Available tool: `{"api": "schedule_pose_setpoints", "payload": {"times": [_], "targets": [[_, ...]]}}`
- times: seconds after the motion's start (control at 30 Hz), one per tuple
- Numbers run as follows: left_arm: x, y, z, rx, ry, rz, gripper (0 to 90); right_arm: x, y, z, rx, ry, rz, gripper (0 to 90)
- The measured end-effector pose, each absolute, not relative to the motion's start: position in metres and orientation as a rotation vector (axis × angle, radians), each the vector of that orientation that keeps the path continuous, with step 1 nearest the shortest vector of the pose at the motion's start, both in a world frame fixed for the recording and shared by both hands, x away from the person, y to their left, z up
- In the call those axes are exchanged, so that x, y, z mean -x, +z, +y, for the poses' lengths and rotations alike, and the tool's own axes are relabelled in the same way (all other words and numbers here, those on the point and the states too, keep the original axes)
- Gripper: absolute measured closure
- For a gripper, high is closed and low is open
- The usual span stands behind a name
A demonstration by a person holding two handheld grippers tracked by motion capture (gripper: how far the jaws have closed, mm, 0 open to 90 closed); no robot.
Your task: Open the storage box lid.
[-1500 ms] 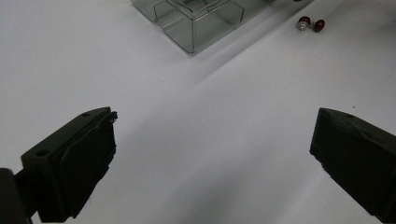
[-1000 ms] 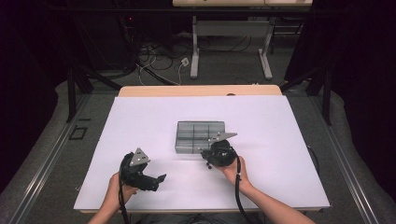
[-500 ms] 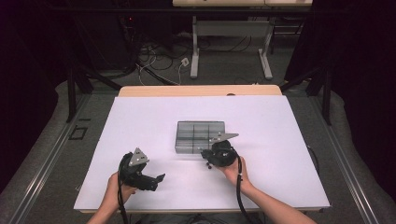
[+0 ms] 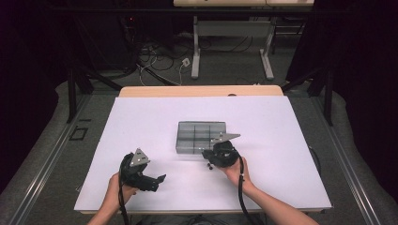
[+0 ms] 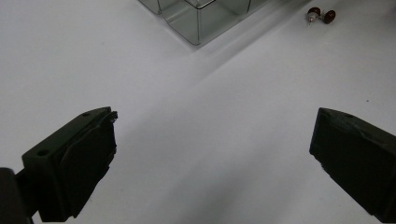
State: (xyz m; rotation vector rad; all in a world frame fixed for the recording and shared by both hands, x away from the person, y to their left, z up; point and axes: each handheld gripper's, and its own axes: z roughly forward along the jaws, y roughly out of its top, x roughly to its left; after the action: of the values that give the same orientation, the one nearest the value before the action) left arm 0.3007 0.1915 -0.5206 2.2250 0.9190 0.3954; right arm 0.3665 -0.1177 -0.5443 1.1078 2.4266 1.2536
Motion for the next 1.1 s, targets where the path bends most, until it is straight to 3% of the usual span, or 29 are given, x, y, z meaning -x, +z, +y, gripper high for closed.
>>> {"api": "schedule_pose_setpoints", "payload": {"times": [1.1], "targets": [[-0.3016,-0.5220,0.1893,-2.233,0.392,0.921,0.3,-0.3660,-0.5486,-0.1149,-1.099,1.230,2.444,82.5]]}}
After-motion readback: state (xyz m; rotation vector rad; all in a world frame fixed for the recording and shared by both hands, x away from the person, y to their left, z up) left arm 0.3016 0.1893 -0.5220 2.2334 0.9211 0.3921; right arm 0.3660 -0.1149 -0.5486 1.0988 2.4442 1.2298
